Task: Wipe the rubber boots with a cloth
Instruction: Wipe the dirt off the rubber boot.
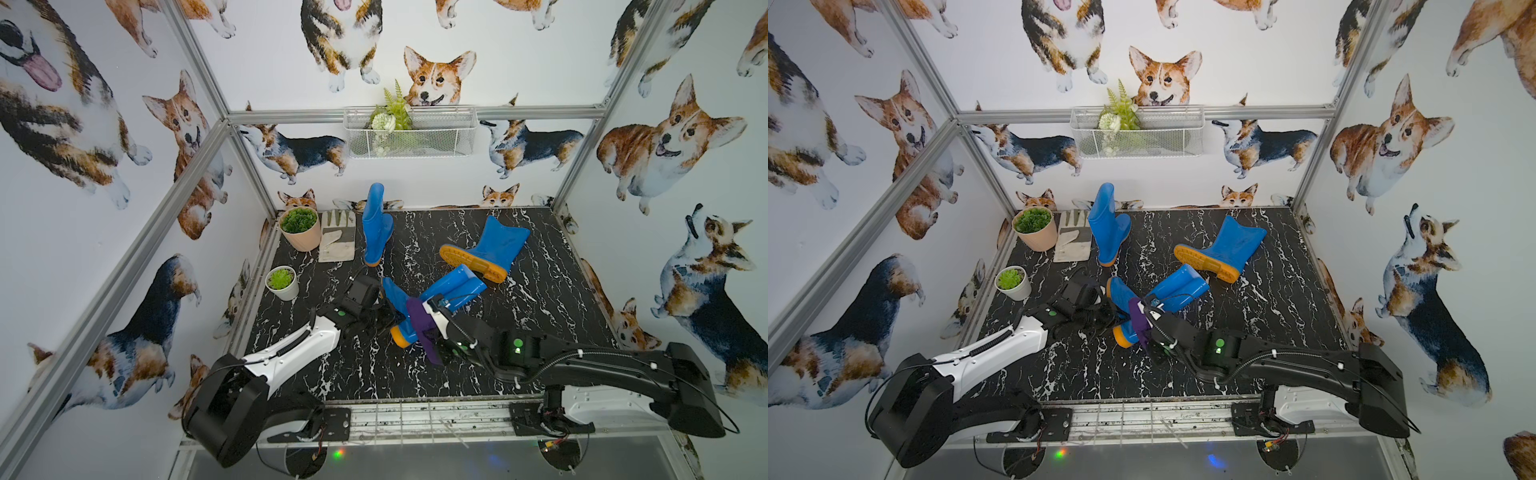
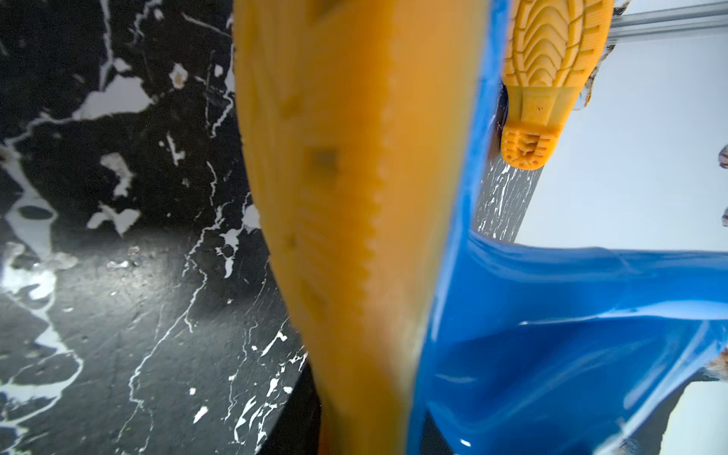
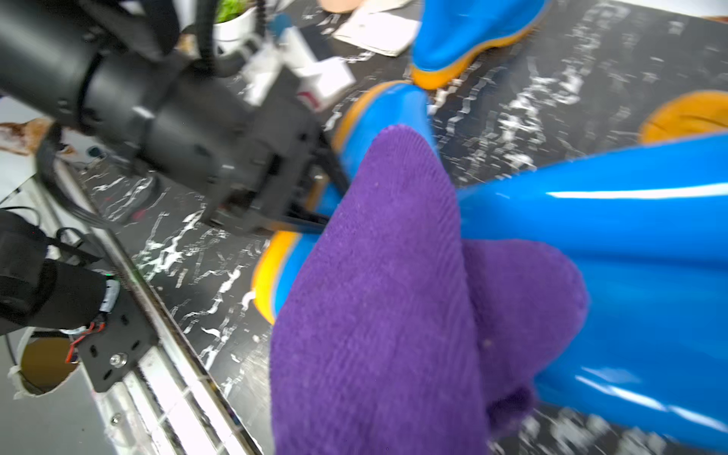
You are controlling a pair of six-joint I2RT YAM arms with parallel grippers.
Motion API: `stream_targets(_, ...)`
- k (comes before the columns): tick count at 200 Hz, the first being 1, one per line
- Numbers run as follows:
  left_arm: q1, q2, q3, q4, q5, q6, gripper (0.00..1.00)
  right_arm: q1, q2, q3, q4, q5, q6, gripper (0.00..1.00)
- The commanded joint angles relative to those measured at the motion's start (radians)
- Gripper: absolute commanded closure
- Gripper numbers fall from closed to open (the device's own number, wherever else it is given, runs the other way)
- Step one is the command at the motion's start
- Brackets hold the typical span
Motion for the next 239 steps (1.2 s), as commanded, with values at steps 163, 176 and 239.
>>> stream_targets(163,0.008,0.047,-0.009,0.123,0.076,-0.009,1.00,-0.080,-0.320,-0.109,-0.002,-0.012,-0.069,1.00)
stream_targets(176,0.007,0.052,-0.006,0.125,0.078,-0.010,1.00,-0.058,-0.216,-0.077,0.032,-0.057,-0.074,1.00)
stream_targets(239,0.010,-0.011,-0.021,0.070,0.072,0.014,1.00,-0.133,0.036,0.006,-0.044,-0.078,-0.053,1.00)
